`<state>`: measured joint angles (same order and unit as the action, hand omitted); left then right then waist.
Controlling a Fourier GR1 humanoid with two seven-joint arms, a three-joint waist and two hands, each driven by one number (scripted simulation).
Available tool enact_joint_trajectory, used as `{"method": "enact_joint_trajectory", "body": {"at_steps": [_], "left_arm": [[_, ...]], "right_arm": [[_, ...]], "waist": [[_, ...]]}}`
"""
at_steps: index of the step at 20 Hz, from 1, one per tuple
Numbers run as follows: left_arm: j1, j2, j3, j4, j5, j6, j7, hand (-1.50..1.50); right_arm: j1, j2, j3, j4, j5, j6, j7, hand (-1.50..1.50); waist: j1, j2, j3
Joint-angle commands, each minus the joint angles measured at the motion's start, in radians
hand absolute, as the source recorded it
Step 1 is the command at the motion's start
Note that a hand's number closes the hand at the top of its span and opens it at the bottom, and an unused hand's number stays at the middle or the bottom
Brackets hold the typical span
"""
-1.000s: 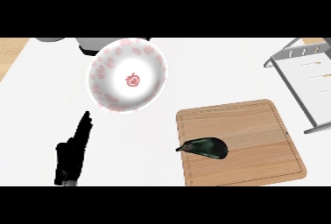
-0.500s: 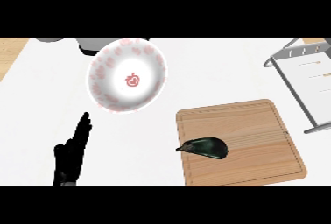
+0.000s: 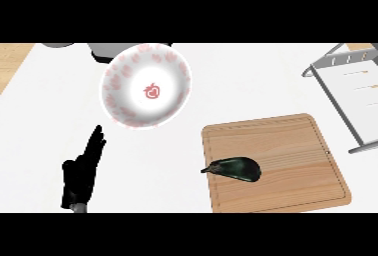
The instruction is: Pick the cupcake from the cutting board and place it in the tiered basket
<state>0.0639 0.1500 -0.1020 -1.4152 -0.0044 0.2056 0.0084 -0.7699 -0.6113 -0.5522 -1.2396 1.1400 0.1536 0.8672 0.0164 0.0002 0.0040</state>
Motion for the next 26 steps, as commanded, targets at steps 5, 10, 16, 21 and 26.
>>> {"method": "enact_joint_trajectory", "body": {"at_steps": [5,10,16,21,26], "left_arm": [[0.023,-0.044,-0.039,0.006,-0.04,0.023,0.02,0.0],[0.008,-0.047,-0.021,0.012,-0.038,0.033,0.025,0.0],[0.036,-0.036,-0.013,0.014,-0.028,0.008,-0.004,0.0],[-0.025,-0.026,0.019,0.047,-0.027,0.011,0.024,0.0],[0.089,-0.029,-0.021,-0.057,-0.029,0.0,0.029,0.0]], "right_arm": [[-0.059,-0.041,-0.01,0.359,0.003,-0.225,-0.073,1.5],[-0.064,0.044,-0.146,0.322,-0.168,-0.367,-0.104,-1.5],[-0.085,0.062,-0.224,0.387,-0.302,-0.548,-0.258,-1.5],[-0.071,0.073,-0.263,0.367,-0.397,-0.679,-0.402,-1.5],[-0.034,-0.016,-0.273,0.207,-0.31,-0.77,-0.291,-1.5]], "waist": [[0.005,0.006,-0.003],[-0.002,0.005,-0.003],[0.003,0.006,-0.003],[-0.006,0.005,-0.003],[-0.018,-0.006,-0.004]]}}
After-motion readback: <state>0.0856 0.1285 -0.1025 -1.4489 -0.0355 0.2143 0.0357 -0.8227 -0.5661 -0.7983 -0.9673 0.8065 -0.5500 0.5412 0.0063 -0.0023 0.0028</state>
